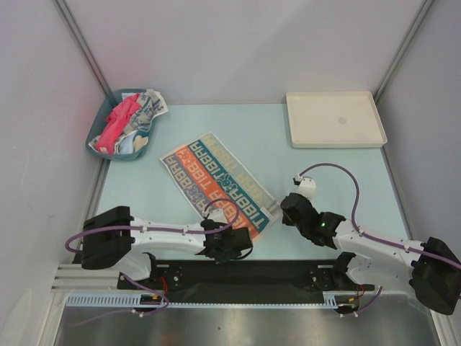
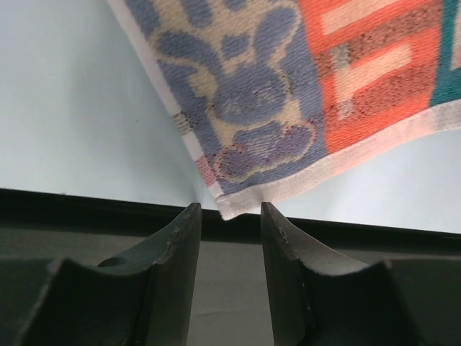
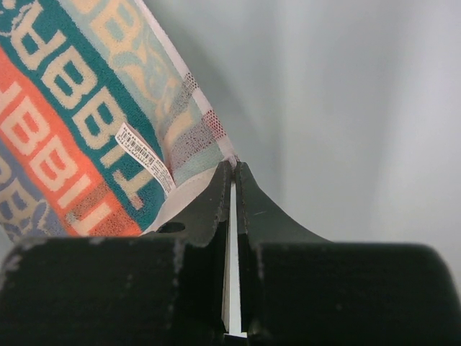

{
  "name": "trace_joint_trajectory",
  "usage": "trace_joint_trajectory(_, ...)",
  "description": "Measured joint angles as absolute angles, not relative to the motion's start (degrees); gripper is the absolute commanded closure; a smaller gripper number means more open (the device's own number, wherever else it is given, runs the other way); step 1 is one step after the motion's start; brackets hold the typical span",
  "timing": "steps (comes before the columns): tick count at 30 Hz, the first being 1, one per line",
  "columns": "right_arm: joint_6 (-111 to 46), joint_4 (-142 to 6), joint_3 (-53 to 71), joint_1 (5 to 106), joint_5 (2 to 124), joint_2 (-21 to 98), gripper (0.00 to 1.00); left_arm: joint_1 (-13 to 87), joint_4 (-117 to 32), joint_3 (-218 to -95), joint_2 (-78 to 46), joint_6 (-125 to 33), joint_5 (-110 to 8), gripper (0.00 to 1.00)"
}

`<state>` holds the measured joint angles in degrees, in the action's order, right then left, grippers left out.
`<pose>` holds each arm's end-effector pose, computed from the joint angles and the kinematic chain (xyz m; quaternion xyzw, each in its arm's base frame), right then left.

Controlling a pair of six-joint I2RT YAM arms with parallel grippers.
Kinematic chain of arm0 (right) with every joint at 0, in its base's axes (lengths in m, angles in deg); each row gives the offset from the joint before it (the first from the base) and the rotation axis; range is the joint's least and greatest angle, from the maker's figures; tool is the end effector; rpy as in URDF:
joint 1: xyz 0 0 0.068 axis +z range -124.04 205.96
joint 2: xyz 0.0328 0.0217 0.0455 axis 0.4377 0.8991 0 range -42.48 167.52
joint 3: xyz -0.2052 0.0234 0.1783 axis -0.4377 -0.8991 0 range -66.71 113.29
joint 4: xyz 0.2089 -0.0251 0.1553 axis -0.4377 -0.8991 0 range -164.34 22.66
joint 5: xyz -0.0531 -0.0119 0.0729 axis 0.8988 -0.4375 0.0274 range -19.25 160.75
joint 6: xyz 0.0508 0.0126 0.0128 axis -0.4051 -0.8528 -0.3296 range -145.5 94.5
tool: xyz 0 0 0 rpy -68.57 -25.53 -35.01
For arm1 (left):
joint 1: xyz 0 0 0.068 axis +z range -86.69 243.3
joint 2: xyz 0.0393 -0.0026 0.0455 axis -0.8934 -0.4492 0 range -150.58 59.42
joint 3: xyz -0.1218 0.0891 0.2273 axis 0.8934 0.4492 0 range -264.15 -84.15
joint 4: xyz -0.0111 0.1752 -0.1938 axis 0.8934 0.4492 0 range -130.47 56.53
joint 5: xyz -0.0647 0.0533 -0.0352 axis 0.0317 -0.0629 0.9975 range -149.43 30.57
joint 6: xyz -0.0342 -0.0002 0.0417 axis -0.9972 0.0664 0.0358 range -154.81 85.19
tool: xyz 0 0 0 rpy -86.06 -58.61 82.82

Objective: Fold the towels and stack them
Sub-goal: Flatten out the crumpled towel

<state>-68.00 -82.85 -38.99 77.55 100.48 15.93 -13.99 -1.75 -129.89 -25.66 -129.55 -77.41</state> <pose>0.1353 0.1424 0.1893 0.0244 0.9016 0.1016 0.4198 0.0651 -0.2387 0.1621 -0.1650 0.9685 -0.0917 0.1621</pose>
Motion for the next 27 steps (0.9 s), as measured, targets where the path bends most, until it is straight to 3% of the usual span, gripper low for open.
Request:
trace_joint_trajectory(7,-68.3,-82.3,-39.7,77.5,100.4,16.0,1.0,-14.7,0.8,-129.9,-26.2,-130.7,-76.9,0.51)
trace_joint_trajectory(19,-68.9,-81.8,-40.8,77.7,100.3,14.8,1.0,-14.5,0.8,-130.4,-27.4,-130.7,-76.8,0.54)
trace_joint_trajectory(27,-69.1,-81.1,-41.3,77.7,100.0,14.5,1.0,-14.0,0.4,-130.4,-27.8,-130.3,-75.9,0.71)
